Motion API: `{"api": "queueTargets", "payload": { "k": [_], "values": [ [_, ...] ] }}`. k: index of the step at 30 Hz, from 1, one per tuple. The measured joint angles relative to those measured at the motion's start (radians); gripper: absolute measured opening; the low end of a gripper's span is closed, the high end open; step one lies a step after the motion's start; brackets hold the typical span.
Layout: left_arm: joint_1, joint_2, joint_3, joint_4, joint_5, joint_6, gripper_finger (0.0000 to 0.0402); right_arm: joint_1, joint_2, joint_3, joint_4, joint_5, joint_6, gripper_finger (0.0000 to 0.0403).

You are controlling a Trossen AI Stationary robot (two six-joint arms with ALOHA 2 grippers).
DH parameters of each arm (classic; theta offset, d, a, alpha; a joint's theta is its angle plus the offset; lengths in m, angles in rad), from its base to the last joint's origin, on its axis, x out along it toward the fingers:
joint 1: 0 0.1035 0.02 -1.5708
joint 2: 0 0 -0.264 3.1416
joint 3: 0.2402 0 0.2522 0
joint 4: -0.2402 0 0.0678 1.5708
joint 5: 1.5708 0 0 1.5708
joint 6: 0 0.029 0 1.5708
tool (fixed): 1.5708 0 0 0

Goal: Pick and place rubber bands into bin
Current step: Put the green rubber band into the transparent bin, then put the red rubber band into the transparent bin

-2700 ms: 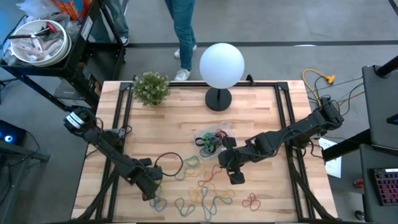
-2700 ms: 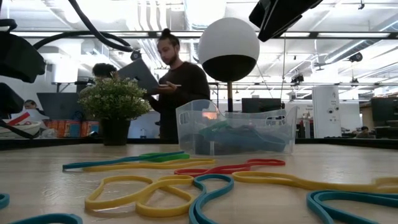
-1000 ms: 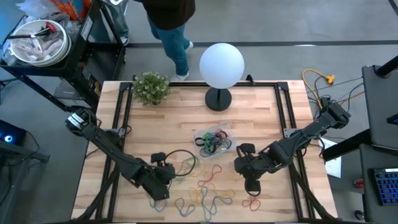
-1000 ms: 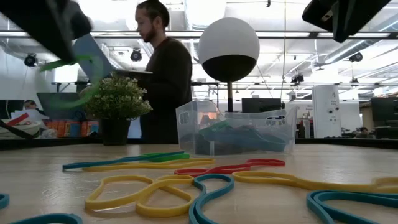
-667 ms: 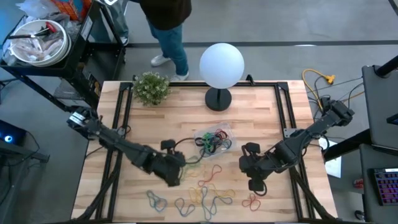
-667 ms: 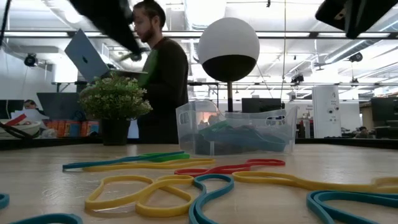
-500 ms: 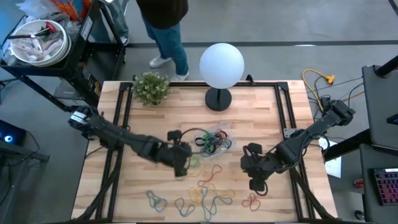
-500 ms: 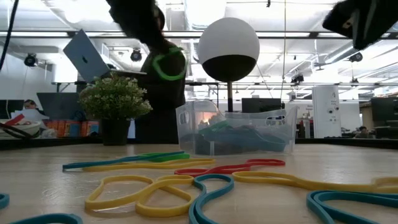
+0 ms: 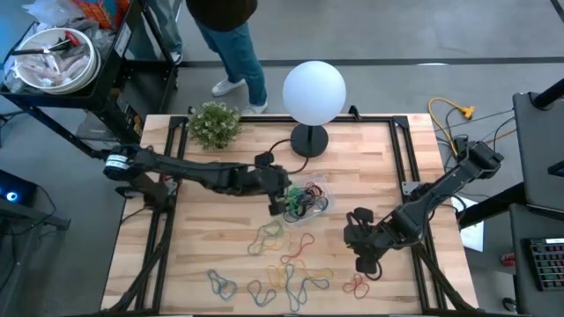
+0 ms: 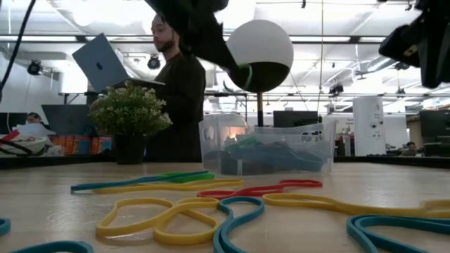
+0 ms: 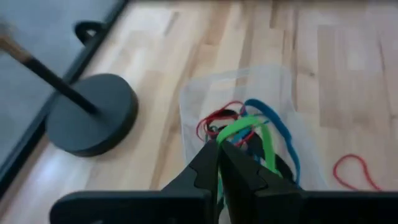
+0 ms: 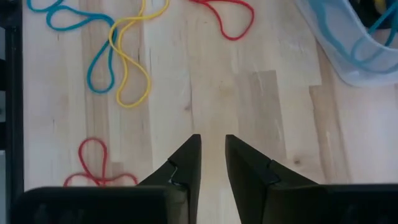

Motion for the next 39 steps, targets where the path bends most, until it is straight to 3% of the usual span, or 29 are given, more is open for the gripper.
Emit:
{"api": "queueTargets", "payload": {
  "k": [5, 15, 19, 28, 33, 39],
  "values": [
    [0.042, 0.093, -0.002, 0.058, 0.108, 0.018, 0.0, 0.003, 0.001, -0.07, 0.12, 0.02, 0.026, 0.0068],
    [0.042, 0.228, 0.03, 0.03, 0.154, 0.015, 0.0, 0.022, 0.001, -0.154, 0.261, 0.007, 0.043, 0.0068],
    [0.041, 0.224, 0.059, 0.011, 0.192, 0.011, 0.0006, 0.022, -0.001, -0.154, 0.261, -0.052, 0.014, 0.0068],
    [0.044, 0.219, 0.089, 0.004, 0.185, -0.061, 0.0076, 0.059, -0.001, -0.156, 0.249, -0.141, -0.049, 0.0068],
    [0.04, 0.205, 0.115, -0.088, 0.185, -0.122, 0.0093, 0.088, -0.002, -0.156, 0.271, -0.219, -0.024, 0.0068],
    [-0.015, 0.113, 0.116, -0.135, 0.186, -0.175, 0.0095, 0.147, 0.019, -0.156, 0.349, -0.181, -0.01, 0.0068]
  ]
}}
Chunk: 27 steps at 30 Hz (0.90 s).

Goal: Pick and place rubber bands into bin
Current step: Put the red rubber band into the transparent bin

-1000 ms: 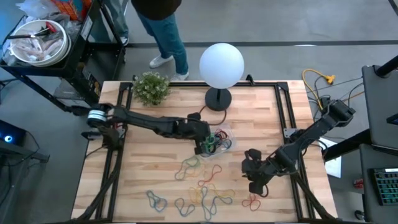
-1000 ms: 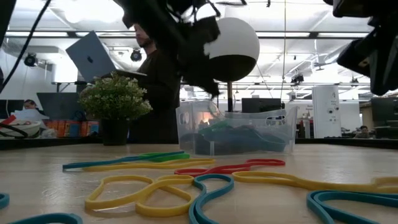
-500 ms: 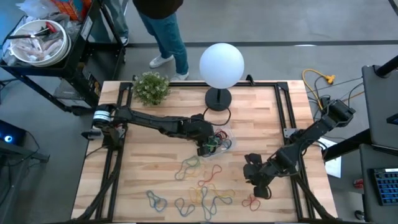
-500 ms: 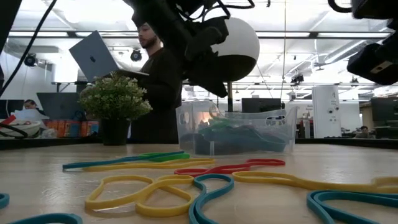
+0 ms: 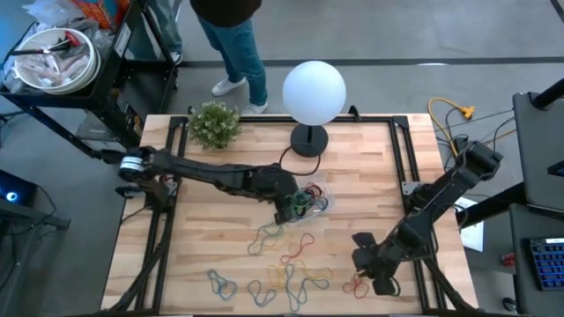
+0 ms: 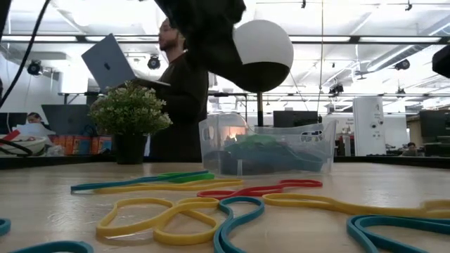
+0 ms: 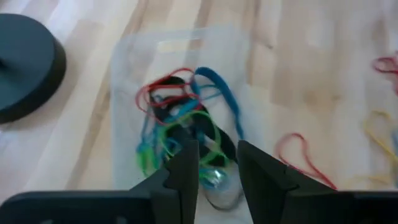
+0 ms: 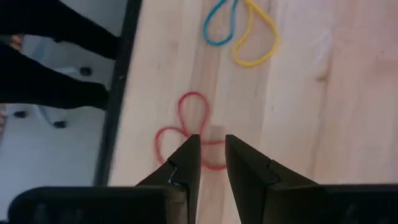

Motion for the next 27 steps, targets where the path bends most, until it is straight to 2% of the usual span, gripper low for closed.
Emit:
{"api": "queueTargets", "payload": {
  "k": [6, 14, 22, 27],
  "values": [
    [-0.107, -0.127, -0.013, -0.135, -0.012, -0.069, 0.0095, 0.007, 0.063, 0.0, -0.011, 0.048, -0.024, 0.0068],
    [-0.26, -0.264, -0.031, -0.249, -0.169, -0.231, 0.0095, 0.005, 0.179, 0.0, -0.007, 0.042, -0.018, 0.0068],
    [-0.379, -0.322, -0.035, -0.311, -0.319, -0.335, 0.0095, 0.006, 0.211, 0.003, -0.011, 0.015, -0.036, 0.0068],
    [-0.396, -0.319, -0.035, -0.355, -0.333, -0.393, 0.0095, 0.007, 0.21, 0.003, -0.003, 0.013, -0.04, 0.0068]
  ]
}}
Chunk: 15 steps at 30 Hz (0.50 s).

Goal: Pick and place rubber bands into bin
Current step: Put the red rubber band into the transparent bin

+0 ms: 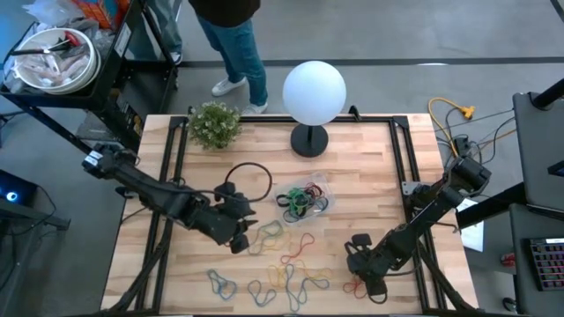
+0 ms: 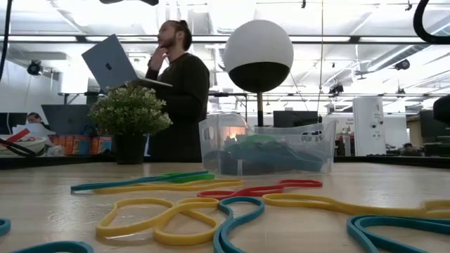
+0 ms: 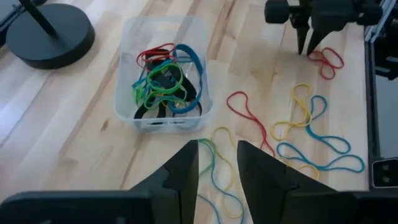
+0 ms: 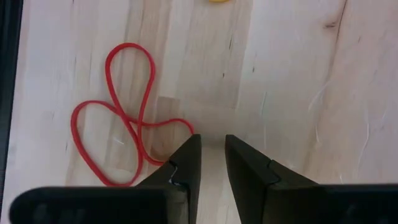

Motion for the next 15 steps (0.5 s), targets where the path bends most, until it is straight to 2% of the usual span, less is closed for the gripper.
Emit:
{"api": "queueTargets", "payload": {
  "k": [8, 15],
  "values": [
    [0.0, 0.024, 0.0, -0.006, 0.001, -0.001, 0.0095, 0.003, -0.003, 0.0, 0.044, -0.069, -0.002, 0.0068],
    [0.0, 0.027, 0.0, -0.006, -0.003, 0.001, 0.0095, 0.012, -0.004, 0.0, 0.059, -0.073, -0.004, 0.0068]
  ]
}}
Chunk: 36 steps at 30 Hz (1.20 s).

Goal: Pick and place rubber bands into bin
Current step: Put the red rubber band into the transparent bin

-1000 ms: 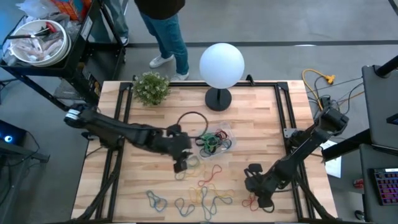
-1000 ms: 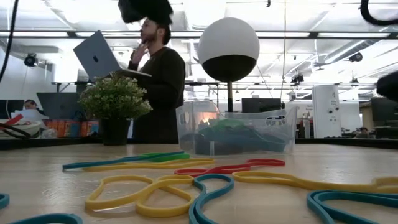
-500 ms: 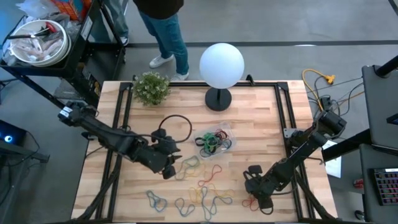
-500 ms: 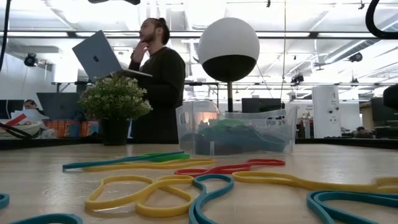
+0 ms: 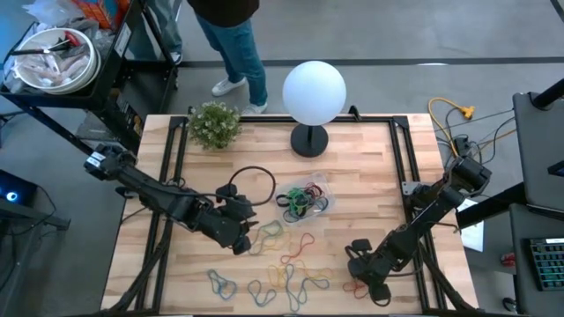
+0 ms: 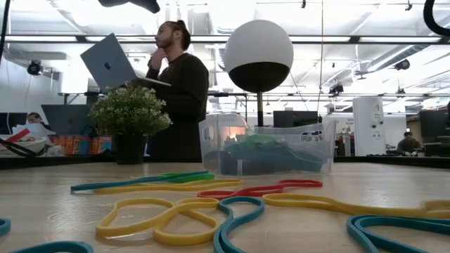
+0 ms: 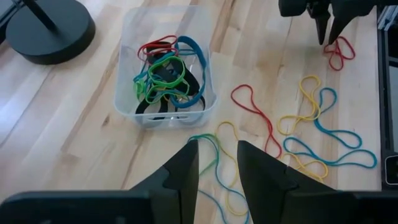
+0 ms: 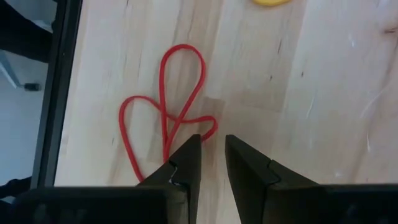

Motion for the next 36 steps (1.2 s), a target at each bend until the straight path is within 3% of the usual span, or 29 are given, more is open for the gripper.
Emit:
{"api": "queueTargets", "payload": {
  "k": [11, 36],
  "values": [
    [0.0, 0.0, -0.005, 0.001, 0.0, -0.002, 0.0095, -0.001, -0.001, 0.003, -0.116, -0.025, 0.076, 0.0068],
    [-0.004, 0.0, -0.049, 0.011, 0.014, -0.028, 0.0095, 0.008, 0.028, 0.032, -0.067, -0.022, 0.079, 0.0068]
  ]
}}
